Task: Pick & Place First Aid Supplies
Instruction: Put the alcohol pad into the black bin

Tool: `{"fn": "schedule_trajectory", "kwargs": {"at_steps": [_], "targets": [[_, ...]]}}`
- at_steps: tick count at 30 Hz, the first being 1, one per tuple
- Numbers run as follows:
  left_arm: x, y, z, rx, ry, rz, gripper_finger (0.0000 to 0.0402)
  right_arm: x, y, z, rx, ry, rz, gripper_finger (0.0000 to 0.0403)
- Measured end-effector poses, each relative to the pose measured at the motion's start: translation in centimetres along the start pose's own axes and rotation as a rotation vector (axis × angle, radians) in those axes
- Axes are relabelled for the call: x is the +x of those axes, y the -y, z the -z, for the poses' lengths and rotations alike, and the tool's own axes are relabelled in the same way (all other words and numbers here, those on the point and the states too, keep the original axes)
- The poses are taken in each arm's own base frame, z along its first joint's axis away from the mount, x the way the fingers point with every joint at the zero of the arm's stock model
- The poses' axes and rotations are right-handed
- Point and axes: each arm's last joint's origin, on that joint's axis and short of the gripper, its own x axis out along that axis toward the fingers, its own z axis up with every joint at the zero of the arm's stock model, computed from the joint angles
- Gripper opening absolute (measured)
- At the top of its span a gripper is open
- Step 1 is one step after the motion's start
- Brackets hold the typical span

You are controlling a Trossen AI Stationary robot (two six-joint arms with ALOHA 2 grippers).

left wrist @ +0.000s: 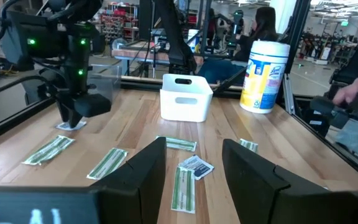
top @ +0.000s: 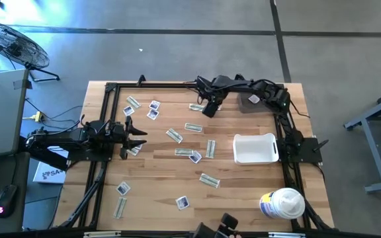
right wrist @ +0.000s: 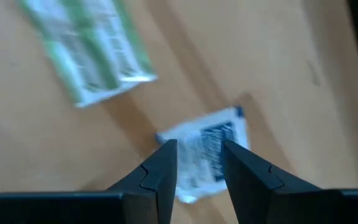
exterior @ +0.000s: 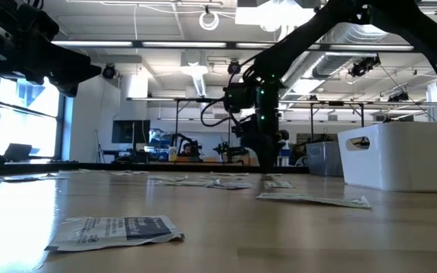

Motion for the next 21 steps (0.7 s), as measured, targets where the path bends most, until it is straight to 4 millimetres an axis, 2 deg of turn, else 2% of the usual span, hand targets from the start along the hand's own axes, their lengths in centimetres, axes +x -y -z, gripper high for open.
{"fn": "schedule_trajectory", "kwargs": {"at_steps": [12,21], "targets": [[0.0,0.0,0.0,0.0,0.0,0.0,0.0156,-0.4,-1.1,0.0,0.031,0.009,-0.029,0.0119],[0.0,0.0,0.0,0.0,0.0,0.0,0.0156,-1.0,-2.6,-0.1,-0.04,0.032,-0.076,0.0119]]}}
